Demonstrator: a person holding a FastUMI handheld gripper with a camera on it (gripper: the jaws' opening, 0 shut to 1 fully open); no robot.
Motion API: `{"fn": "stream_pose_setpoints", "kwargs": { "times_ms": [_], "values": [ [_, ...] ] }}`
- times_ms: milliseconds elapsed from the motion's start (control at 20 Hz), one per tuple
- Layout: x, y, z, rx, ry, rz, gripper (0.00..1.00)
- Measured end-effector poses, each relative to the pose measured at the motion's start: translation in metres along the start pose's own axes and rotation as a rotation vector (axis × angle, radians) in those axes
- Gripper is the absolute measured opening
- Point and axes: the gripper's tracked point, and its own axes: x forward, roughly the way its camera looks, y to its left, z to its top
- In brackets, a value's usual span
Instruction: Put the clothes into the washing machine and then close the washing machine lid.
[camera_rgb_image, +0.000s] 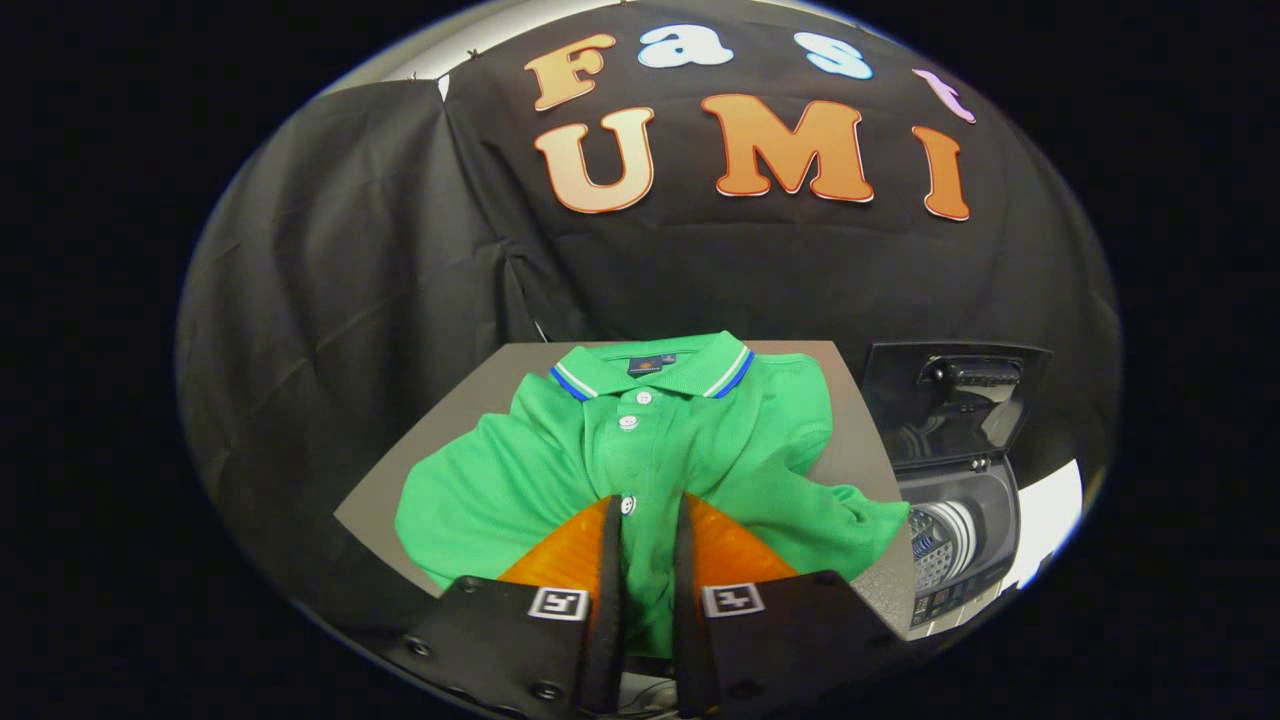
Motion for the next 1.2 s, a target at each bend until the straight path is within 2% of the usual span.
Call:
{"fn": "stream_pose_setpoints", "kwargs": {
  "times_ms": [200, 300, 650, 900, 1200],
  "values": [
    [-0.009, 0.000, 0.005, -0.036, 0.022, 0.022, 0.08],
    [-0.011, -0.003, 0.011, -0.031, 0.007, 0.034, 0.08],
    [-0.075, -0.032, 0.074, 0.014, -0.131, 0.063, 0.08],
    [-0.114, -0.090, 0.110, 0.053, -0.216, 0.009, 0.08],
    [-0.141, -0.185, 0.133, 0.098, -0.277, -0.097, 0.08]
  ]
}}
